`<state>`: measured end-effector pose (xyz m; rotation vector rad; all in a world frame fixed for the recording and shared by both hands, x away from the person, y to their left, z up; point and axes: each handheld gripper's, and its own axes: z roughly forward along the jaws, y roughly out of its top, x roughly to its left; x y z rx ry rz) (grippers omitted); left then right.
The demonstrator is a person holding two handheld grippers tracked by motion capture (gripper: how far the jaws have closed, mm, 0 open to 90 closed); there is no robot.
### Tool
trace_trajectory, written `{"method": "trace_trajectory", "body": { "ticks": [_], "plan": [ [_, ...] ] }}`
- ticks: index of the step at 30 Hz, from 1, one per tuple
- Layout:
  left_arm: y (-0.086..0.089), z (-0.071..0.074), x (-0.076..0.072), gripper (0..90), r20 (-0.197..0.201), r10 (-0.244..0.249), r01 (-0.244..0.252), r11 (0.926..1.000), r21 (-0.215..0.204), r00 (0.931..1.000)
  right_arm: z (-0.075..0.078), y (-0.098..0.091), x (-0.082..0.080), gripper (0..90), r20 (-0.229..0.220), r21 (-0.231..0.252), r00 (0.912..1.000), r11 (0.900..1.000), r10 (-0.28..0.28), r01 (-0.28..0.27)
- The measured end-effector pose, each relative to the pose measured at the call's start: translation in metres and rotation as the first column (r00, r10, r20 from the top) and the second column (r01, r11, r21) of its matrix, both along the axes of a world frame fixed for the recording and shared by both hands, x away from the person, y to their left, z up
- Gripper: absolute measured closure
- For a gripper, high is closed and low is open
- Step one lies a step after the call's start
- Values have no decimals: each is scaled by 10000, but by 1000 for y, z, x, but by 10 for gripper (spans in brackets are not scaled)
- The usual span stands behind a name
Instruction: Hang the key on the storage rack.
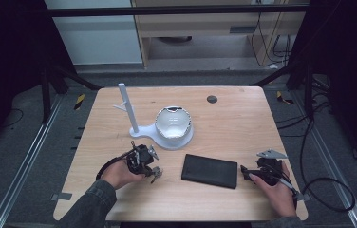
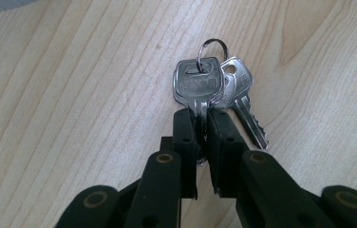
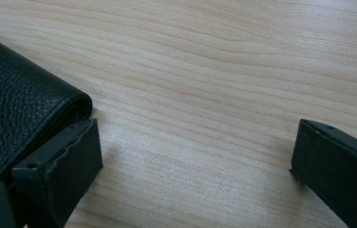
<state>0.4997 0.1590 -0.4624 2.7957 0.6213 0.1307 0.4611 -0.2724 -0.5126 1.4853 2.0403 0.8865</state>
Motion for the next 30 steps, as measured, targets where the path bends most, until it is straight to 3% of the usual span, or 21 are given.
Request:
{"method": "trace_trajectory", "body": {
  "ticks": [6, 11, 17, 21, 25, 30],
  "plan": [
    [-2, 1, -4, 820, 166, 99, -98, 9999, -69, 9998, 0, 0, 0, 30, 14, -23, 10000, 10000, 2, -2],
    [-6, 2, -9, 820, 647, -30, 21, 9999, 130, 9979, 0, 0, 0, 29, 9, -11, 10000, 10000, 7, -7],
    [-8, -1, -8, 715, 905, -68, 56, 9999, 132, 9959, 0, 0, 0, 28, 42, -50, 10000, 10000, 75, -74],
    [-8, -3, -6, 672, 813, -33, 23, 9999, 124, 9967, 0, 0, 0, 27, 22, -29, 10000, 10000, 76, -76],
    [-7, -3, -3, 776, 321, -85, 87, 10000, -44, 9994, 0, 1, 0, 27, 20, -36, 9999, 9999, 108, -108],
    [-7, -4, -3, 800, 268, 114, -110, 9998, -144, 9996, 0, 1, -1, 27, 22, -61, 9999, 9999, 121, -121]
  ]
}}
